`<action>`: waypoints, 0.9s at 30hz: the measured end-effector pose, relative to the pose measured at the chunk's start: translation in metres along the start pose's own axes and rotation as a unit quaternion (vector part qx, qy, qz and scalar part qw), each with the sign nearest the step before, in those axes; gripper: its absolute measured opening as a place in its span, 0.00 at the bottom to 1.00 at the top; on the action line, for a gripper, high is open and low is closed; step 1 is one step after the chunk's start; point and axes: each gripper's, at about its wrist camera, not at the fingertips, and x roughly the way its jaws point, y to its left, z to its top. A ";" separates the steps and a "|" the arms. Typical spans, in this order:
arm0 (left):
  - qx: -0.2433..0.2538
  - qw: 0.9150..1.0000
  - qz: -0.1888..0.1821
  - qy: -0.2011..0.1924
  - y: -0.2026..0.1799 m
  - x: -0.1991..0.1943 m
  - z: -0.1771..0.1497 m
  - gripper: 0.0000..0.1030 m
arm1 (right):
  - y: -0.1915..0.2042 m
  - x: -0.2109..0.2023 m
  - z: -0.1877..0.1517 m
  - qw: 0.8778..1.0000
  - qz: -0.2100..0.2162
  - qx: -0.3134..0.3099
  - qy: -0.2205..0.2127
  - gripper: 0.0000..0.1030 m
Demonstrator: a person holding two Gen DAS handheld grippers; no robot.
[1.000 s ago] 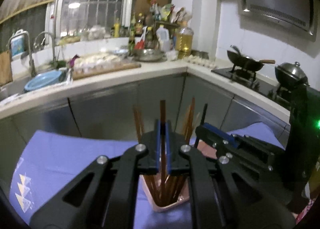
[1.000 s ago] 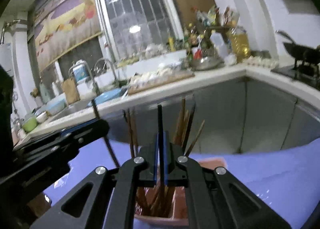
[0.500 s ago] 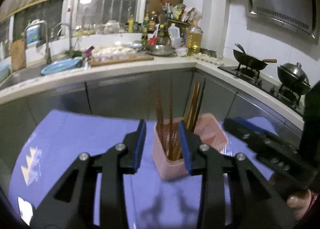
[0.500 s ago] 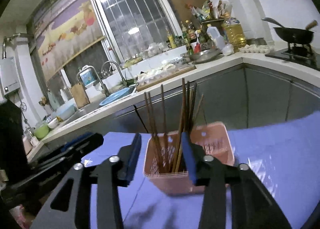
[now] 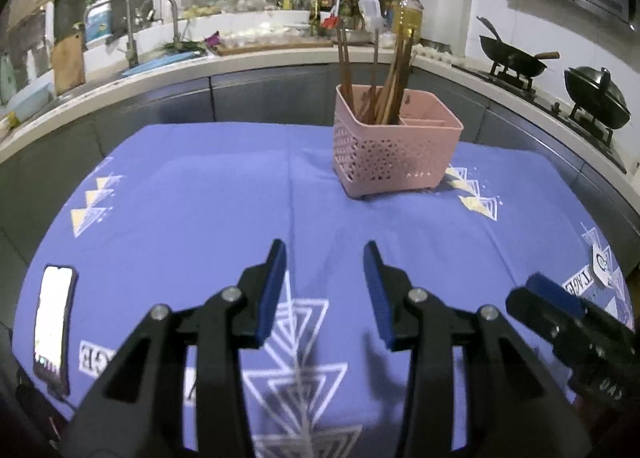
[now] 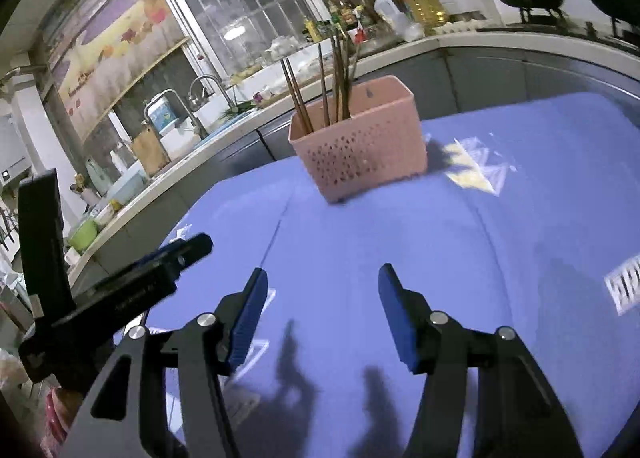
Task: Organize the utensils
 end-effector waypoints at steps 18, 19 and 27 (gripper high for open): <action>0.026 0.997 0.041 -0.056 -0.023 -0.069 -0.019 0.69 | 0.026 -0.048 -0.029 0.999 0.002 -0.003 -0.032 0.57; 0.027 0.997 0.043 -0.057 -0.023 -0.070 -0.019 0.70 | 0.026 -0.050 -0.029 0.999 0.003 -0.003 -0.033 0.57; 0.031 0.995 0.062 -0.072 -0.026 -0.077 -0.017 0.94 | 0.022 -0.055 -0.029 0.999 -0.001 0.005 -0.041 0.59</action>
